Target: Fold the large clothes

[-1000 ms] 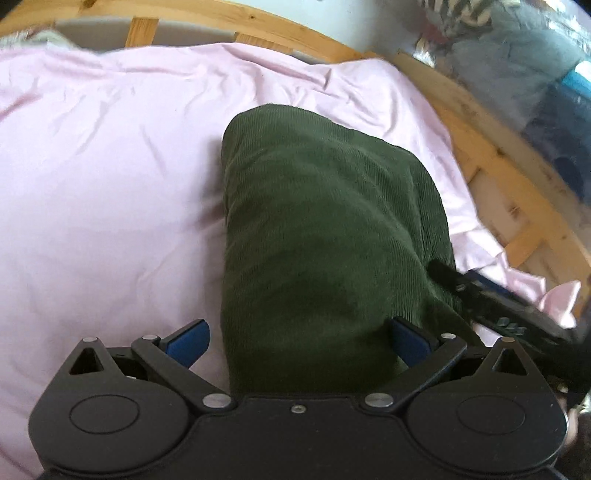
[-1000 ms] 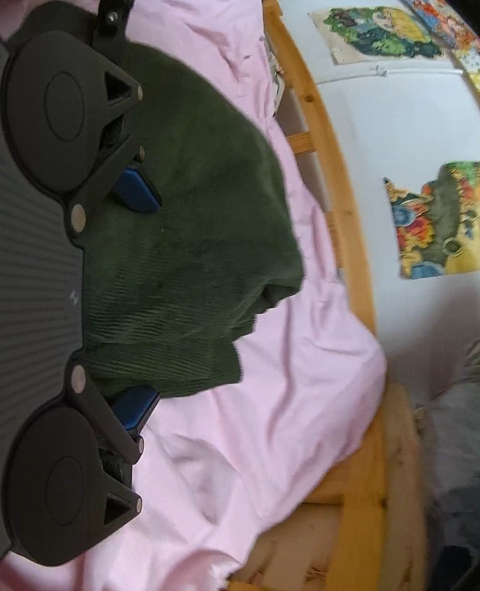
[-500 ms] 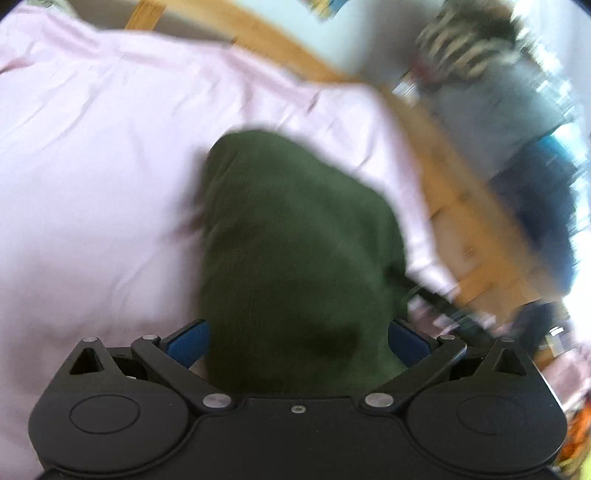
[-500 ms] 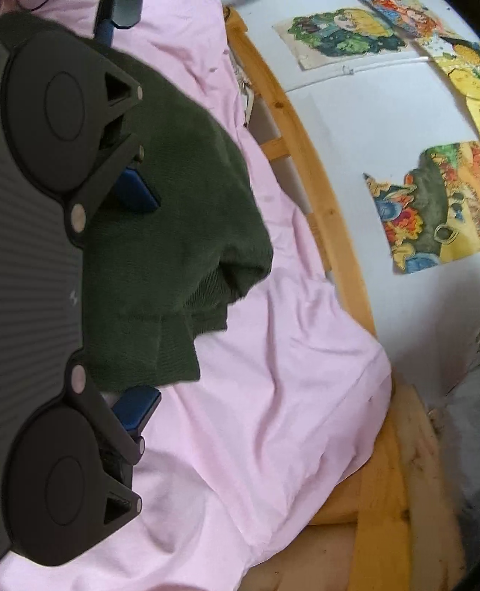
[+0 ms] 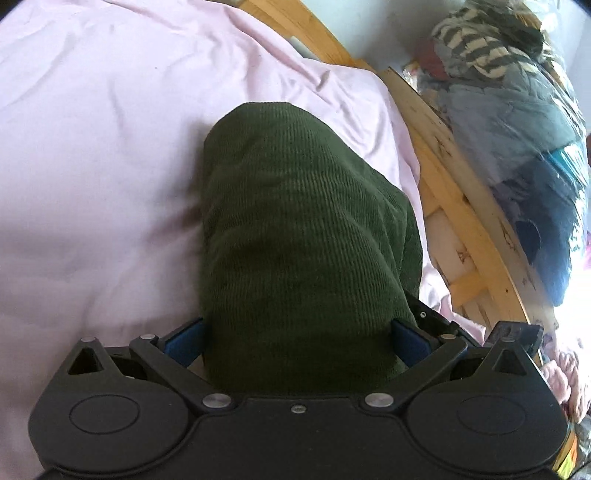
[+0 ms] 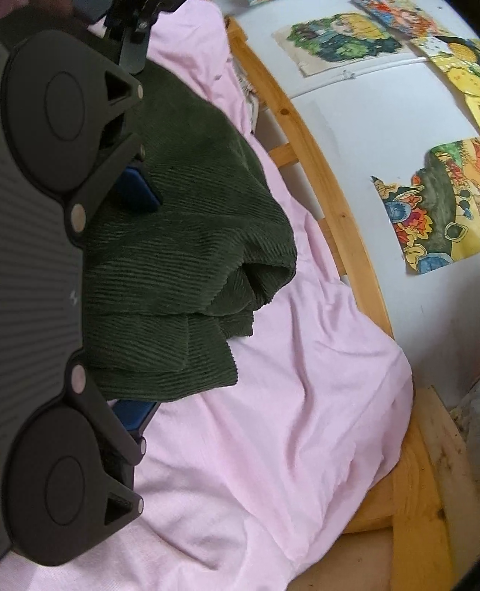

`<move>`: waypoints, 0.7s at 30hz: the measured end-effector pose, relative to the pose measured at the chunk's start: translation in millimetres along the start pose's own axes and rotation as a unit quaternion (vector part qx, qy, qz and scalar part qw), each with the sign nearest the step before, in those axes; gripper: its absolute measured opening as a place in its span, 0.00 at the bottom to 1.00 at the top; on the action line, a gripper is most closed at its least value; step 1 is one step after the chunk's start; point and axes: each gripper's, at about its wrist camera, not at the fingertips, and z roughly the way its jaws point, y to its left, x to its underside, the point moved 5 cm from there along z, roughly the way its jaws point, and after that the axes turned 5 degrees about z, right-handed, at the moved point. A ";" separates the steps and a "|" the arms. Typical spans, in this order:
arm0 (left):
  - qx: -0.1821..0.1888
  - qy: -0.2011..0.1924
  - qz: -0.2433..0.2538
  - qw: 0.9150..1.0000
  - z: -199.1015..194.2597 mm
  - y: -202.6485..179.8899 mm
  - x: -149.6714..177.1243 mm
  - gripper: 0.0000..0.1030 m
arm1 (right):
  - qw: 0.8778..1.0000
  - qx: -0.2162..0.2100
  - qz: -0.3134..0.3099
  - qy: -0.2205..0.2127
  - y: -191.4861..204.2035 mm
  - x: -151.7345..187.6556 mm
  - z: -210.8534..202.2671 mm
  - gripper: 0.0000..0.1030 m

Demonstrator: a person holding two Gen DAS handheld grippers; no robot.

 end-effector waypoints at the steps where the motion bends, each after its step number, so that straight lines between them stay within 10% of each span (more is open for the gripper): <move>1: 0.000 0.003 0.001 1.000 2.0 -0.8 -0.7 1.00 | 1.000 0.006 -0.007 -0.002 2.0 1.5 0.7 1.00; 11: 0.005 0.011 -0.001 1.000 1.9 0.4 -3.3 1.00 | 0.998 -0.054 0.004 0.036 -0.6 -1.4 -1.0 0.95; 21: -0.047 0.037 0.041 0.997 6.4 -23.0 -10.6 0.96 | 0.999 -0.042 0.019 0.006 2.8 -1.3 -15.0 0.50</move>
